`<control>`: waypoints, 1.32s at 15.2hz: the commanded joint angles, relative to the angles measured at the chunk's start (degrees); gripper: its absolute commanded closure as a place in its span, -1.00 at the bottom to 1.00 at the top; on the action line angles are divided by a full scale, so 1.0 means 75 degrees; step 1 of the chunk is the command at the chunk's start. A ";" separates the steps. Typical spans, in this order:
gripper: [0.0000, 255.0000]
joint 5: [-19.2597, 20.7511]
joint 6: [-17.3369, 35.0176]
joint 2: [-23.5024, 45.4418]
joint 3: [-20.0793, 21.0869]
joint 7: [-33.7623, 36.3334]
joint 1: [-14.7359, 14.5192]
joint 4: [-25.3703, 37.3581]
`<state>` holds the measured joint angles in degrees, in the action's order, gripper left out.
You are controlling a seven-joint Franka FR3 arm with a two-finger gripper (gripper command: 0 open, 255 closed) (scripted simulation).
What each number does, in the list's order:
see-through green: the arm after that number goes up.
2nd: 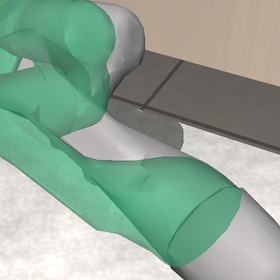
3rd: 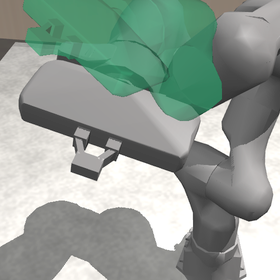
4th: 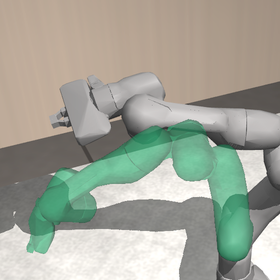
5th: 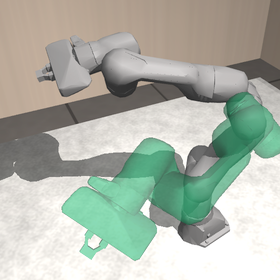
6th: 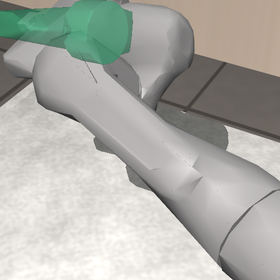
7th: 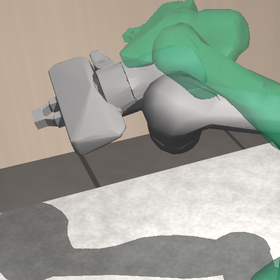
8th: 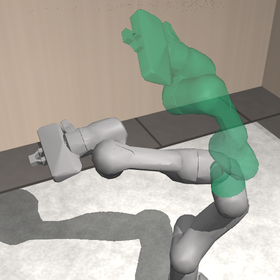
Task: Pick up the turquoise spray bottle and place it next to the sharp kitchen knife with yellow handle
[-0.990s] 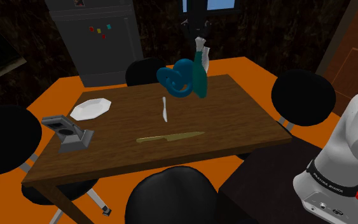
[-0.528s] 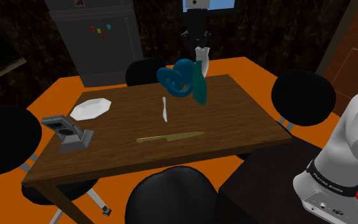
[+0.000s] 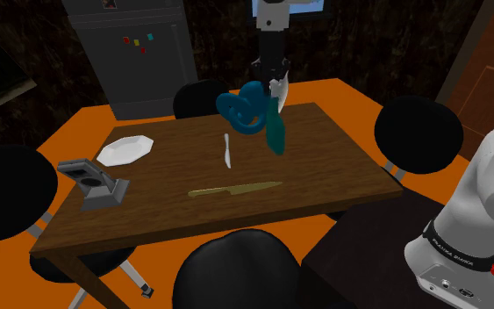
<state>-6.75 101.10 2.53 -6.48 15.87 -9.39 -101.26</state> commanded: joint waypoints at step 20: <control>1.00 -0.0118 0.1844 0.0350 0.0024 -0.0212 -0.0019 -0.1502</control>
<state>-7.62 114.79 5.12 -6.31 14.28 -9.51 -112.46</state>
